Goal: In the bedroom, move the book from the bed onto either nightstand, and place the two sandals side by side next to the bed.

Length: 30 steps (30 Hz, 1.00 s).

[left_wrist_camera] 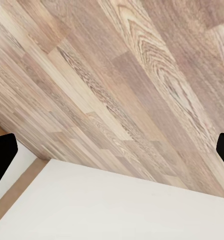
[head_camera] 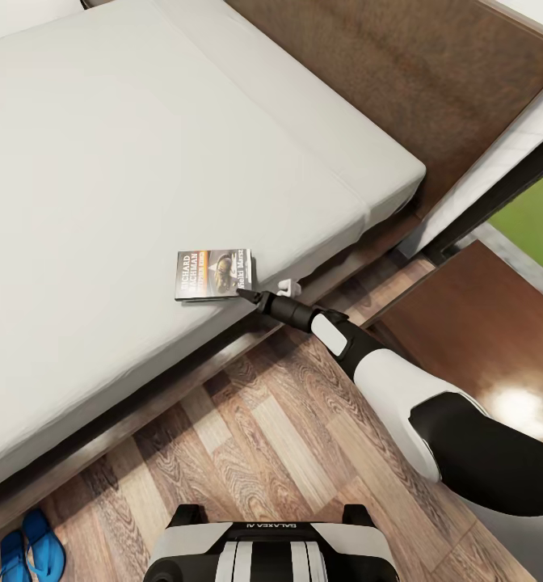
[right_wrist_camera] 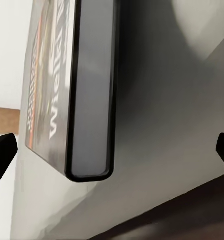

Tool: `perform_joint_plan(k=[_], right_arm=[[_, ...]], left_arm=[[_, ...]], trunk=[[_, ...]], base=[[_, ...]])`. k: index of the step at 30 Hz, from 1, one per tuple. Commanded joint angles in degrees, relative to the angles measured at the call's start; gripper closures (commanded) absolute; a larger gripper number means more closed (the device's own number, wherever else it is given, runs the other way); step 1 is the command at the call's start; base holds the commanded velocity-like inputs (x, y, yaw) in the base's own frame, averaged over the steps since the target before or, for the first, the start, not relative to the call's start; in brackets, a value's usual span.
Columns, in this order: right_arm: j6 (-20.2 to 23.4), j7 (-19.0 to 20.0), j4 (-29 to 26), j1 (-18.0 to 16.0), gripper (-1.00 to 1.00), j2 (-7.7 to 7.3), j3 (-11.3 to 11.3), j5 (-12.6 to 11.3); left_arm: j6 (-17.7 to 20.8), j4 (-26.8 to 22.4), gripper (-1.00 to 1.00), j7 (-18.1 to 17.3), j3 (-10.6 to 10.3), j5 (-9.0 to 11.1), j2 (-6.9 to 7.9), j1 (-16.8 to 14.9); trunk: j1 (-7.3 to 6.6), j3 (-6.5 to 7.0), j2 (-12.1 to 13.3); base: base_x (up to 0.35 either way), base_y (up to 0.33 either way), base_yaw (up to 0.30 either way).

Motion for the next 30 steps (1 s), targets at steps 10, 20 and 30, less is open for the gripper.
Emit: perform_joint_plan(k=[10,20,30], right_arm=[[-0.34,-0.01,0.03,-0.03,-1.00,-0.04,0.14,-0.57],[-0.41,-0.02,0.04,-0.03,-1.00,-0.04,0.13,-0.61],[-0.42,-0.03,0.08,-0.03,-1.00,-0.04,0.13,-0.57]], left_arm=[[-0.22,0.00,-1.00,0.14,-0.48,0.61,0.01,-0.01],[-0.24,0.00,-1.00,0.14,-0.49,0.64,0.01,-0.01],[-0.27,0.00,-1.00,0.14,-0.48,0.68,0.01,-0.01]], trunk=[[0.00,-0.02,-0.01],[0.00,-0.02,-0.01],[0.00,-0.02,-0.01]], base=[[0.000,0.000,0.000],[0.000,0.000,0.000],[0.000,0.000,0.000]])
